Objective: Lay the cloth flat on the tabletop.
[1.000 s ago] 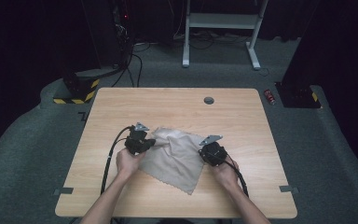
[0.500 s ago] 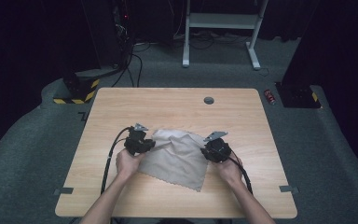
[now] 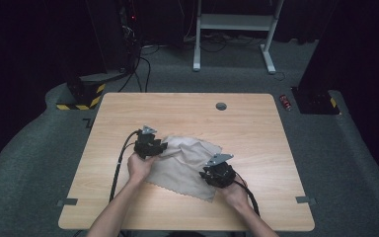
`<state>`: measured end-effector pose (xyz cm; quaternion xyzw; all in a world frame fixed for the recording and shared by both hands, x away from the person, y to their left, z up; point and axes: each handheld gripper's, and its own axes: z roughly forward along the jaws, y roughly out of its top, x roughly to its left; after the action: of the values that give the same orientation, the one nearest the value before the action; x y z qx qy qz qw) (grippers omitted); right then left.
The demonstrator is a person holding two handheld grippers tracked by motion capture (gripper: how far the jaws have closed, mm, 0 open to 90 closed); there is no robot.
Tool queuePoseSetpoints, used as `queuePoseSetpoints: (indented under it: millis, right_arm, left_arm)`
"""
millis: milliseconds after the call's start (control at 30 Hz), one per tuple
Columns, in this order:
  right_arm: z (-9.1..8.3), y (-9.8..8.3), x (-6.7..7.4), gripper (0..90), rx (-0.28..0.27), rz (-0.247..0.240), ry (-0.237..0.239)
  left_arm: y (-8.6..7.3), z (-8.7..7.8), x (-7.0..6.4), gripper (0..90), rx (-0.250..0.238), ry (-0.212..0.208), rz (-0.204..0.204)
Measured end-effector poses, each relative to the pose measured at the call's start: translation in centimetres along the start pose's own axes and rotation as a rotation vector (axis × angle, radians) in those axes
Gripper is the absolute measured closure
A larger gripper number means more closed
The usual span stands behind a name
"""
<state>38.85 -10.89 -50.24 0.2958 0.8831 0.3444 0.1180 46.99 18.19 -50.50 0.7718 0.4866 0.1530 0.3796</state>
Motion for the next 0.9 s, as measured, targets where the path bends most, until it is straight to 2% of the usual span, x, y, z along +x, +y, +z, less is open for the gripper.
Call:
queuePoseSetpoints:
  millis: [67, 133, 167, 267, 333, 367, 500, 567, 667, 733, 900]
  right_arm:
    - [0.0, -0.1, 0.1, 72.3, 0.003, -0.005, 0.005]
    - [0.0, -0.4, 0.3, 72.4, 0.01, -0.01, 0.01]
    - [-0.2, -0.6, 0.4, 72.4, 0.013, -0.011, 0.016]
    - [-0.4, -0.8, 0.3, 72.4, 0.017, -0.013, 0.019]
    - [-0.5, -1.1, 0.3, 72.4, 0.033, -0.018, 0.017]
    - [-0.5, -1.4, 0.1, 72.9, 0.062, -0.027, 0.016]
    - [-0.8, -1.7, -0.6, 73.1, 0.068, -0.022, 0.009]
    - [-1.0, -1.8, -1.3, 73.3, 0.081, -0.012, -0.001]
    - [-1.3, -1.9, -2.2, 73.2, 0.087, 0.012, -0.031]
    - [-1.7, -1.9, -2.2, 72.8, 0.061, 0.038, -0.025]
    - [-1.6, -2.0, 0.0, 69.2, 0.013, -0.003, 0.021]
  left_arm:
    - [0.4, 0.6, 0.0, 61.0, 0.037, 0.005, 0.016]
    - [0.9, 1.0, -0.2, 60.6, 0.028, 0.023, 0.036]
    - [1.6, 1.4, -0.3, 59.7, 0.041, 0.038, 0.051]
    - [2.0, 1.8, -0.2, 59.3, 0.041, 0.052, 0.049]
    - [2.3, 2.5, 0.1, 58.7, 0.082, 0.073, 0.051]
    - [2.3, 2.8, 0.3, 58.4, 0.1, 0.093, 0.056]
    - [2.1, 3.1, 1.3, 58.3, 0.108, 0.132, 0.013]
    - [2.1, 2.9, 1.4, 58.3, 0.121, 0.137, 0.015]
    - [1.9, 2.4, 1.1, 58.1, 0.113, 0.12, 0.023]
    - [1.7, 2.1, 0.9, 58.4, 0.104, 0.096, 0.027]
    - [1.2, 0.7, -0.2, 55.8, 0.06, 0.058, 0.021]
